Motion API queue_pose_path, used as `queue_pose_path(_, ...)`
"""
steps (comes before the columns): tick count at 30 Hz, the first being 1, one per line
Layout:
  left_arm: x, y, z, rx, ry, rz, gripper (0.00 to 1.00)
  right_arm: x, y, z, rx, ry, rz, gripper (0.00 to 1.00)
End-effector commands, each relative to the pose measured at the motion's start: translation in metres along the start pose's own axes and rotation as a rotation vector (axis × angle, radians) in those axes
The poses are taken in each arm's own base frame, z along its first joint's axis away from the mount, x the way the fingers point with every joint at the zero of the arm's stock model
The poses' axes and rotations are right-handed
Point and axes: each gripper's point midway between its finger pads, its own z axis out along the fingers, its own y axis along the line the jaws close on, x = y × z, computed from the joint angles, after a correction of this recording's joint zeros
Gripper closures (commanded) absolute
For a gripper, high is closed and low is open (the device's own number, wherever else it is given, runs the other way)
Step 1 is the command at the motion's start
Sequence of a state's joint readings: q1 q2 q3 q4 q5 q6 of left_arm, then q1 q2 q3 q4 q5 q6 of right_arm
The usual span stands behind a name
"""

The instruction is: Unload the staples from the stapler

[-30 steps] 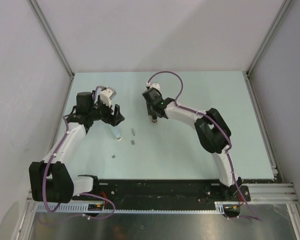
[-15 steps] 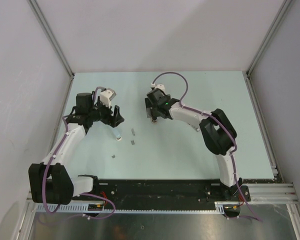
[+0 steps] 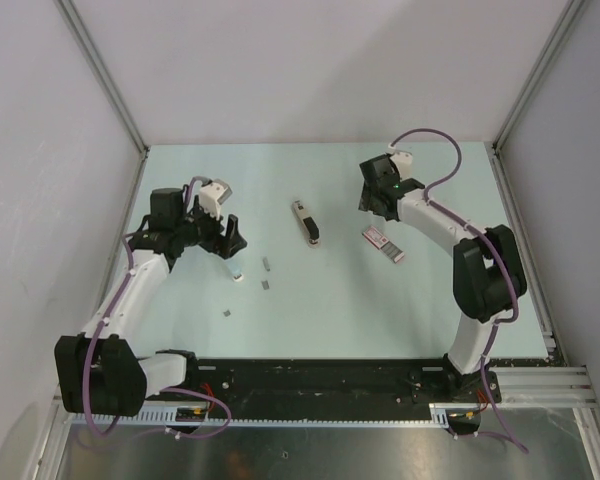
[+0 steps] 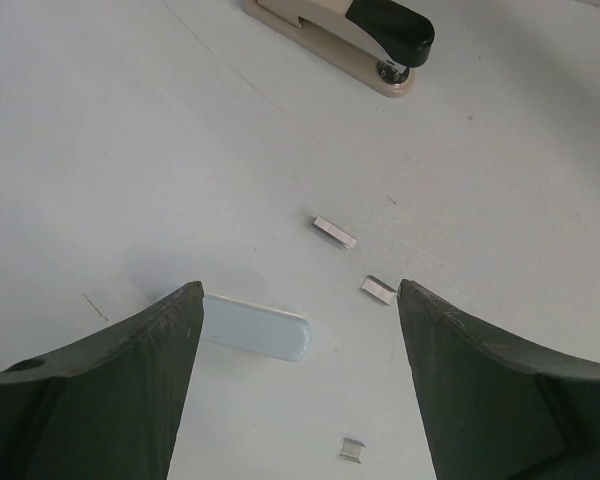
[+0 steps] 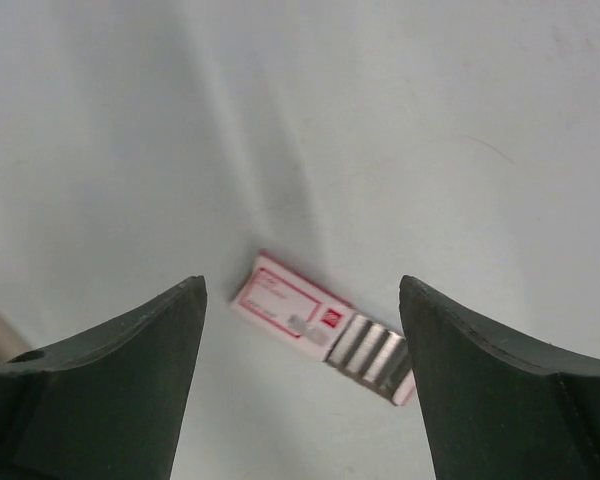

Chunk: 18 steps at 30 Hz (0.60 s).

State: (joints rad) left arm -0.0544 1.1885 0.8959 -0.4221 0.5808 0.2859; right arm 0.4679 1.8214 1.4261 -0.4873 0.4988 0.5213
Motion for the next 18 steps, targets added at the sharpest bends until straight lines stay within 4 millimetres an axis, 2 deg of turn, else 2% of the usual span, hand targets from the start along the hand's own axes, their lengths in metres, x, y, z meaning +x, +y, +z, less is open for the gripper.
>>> queue_pose_path(1,-0.021,-0.005,-0.013,0.013,-0.051,0.039,0.17,0.009,-0.029,0.011,0.111,0.029,0.051,0.19)
queue_pose_path(9,-0.018,-0.006,-0.016,0.009,-0.038,0.048,0.17,0.039,-0.055,0.045,0.205,0.128,0.066,0.23)
queue_pose_path(18,-0.016,-0.005,-0.017,0.005,-0.031,0.053,0.17,0.071,-0.062,0.063,0.259,0.202,0.067,0.26)
